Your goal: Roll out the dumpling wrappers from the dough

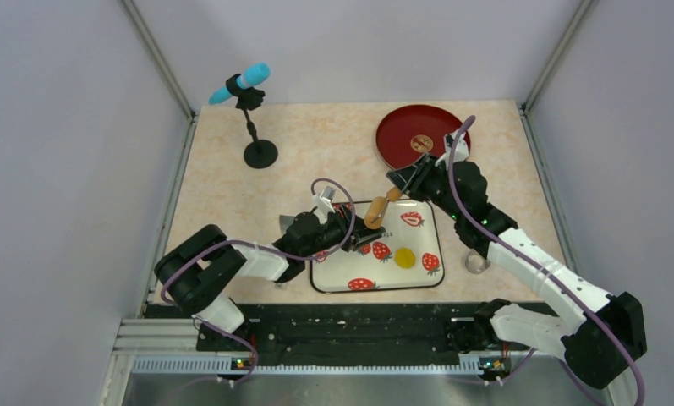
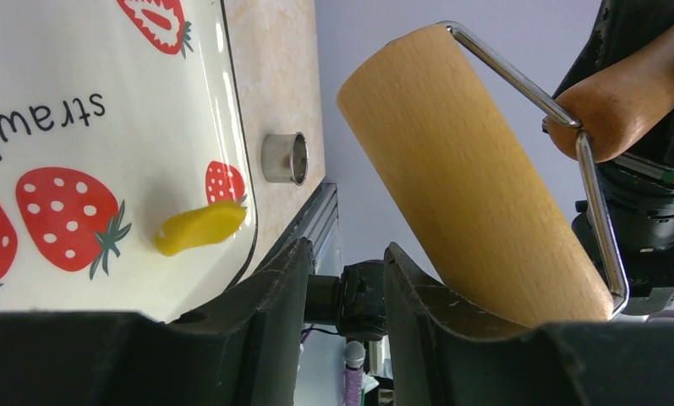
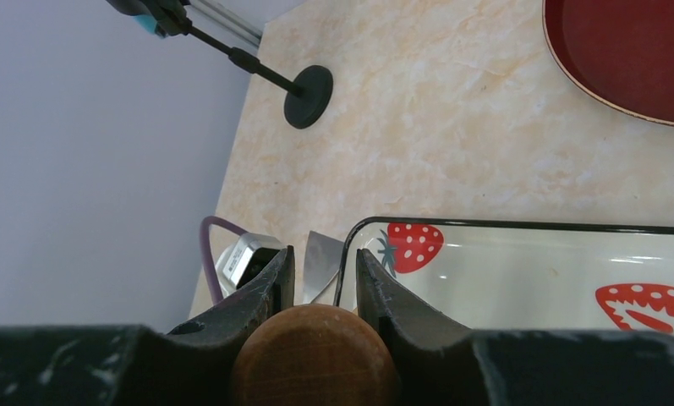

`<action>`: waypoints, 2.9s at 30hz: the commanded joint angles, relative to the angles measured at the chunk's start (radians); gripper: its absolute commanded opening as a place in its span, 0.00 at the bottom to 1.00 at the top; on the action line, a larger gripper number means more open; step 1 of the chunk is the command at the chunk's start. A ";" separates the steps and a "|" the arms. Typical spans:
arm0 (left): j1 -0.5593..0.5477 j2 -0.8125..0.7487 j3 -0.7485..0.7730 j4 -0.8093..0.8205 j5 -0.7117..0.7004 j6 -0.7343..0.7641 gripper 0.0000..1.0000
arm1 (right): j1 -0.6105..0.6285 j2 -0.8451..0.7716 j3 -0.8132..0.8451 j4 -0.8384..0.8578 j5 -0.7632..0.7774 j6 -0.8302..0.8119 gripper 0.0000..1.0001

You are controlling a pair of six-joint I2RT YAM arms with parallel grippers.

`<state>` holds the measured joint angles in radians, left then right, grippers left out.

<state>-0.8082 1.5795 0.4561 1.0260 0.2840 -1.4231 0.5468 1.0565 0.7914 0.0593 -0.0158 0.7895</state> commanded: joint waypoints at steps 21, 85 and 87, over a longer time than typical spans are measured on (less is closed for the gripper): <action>0.004 -0.372 0.406 -0.994 0.025 0.736 0.67 | -0.006 -0.010 0.094 -0.071 -0.168 -0.245 0.00; -0.382 -0.382 0.593 -1.459 -1.074 1.265 0.00 | -0.036 0.237 0.112 -0.056 -0.652 0.317 0.72; -0.386 -0.374 0.596 -1.466 -1.082 1.270 0.00 | -0.036 0.238 0.107 -0.014 -0.660 0.337 0.71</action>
<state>-1.1816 1.1973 0.9951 -0.4740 -0.7338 -0.1814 0.4976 1.3045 0.8898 -0.0875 -0.6376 1.0775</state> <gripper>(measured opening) 0.048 0.720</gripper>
